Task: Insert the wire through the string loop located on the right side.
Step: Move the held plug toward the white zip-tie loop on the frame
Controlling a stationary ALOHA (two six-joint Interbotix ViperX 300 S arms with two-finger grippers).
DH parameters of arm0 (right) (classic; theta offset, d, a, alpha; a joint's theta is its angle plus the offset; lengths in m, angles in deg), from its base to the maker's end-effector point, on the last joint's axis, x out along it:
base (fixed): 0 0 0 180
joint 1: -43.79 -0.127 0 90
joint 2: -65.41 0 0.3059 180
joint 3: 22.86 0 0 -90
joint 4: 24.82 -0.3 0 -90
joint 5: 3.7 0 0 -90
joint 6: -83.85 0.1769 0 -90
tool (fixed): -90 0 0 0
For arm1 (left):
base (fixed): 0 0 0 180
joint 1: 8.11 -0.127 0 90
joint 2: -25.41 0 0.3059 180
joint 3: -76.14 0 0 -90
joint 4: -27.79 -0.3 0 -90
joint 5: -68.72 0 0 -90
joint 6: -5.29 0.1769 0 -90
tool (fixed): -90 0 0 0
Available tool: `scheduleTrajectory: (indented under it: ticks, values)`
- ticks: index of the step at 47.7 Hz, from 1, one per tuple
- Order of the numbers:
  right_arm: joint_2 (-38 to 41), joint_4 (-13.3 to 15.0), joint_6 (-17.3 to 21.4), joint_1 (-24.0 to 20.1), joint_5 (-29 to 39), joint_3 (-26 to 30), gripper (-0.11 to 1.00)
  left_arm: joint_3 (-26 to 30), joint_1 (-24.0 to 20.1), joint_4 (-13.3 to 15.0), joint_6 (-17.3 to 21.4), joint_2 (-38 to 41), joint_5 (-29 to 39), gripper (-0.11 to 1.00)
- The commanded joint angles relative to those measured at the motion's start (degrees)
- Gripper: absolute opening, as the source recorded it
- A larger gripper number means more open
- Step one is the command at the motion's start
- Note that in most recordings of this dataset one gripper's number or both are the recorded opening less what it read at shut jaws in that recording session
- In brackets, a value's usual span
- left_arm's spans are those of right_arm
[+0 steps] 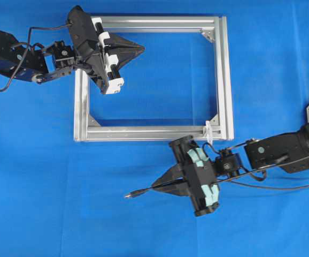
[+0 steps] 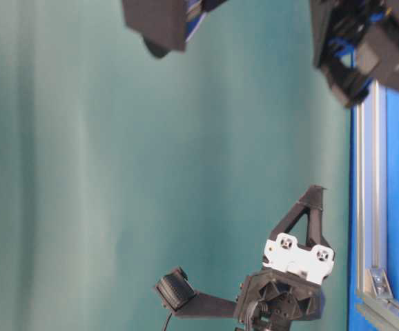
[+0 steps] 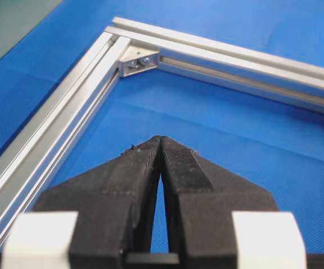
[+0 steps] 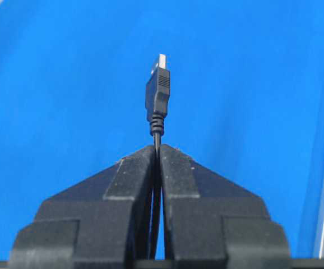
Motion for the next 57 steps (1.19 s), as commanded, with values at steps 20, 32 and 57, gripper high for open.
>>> scheduleTrajectory:
  ticks: [20, 32, 57]
  values:
    - [-14.85, -6.15, 0.18, -2.90, -0.35, -17.93, -0.04, 0.35, 0.09, -0.18, 0.00, -1.76, -0.35, 0.00]
    - [-25.31, -8.61, 0.18, -3.78, 0.26, -28.65, -0.04, 0.35, 0.09, -0.18, 0.00, -1.76, -0.35, 0.00]
    - [-39.11, -8.53, 0.09, -3.78, 4.92, -37.35, -0.04, 0.44, 0.09, -0.26, 0.00, -1.85, -0.35, 0.00]
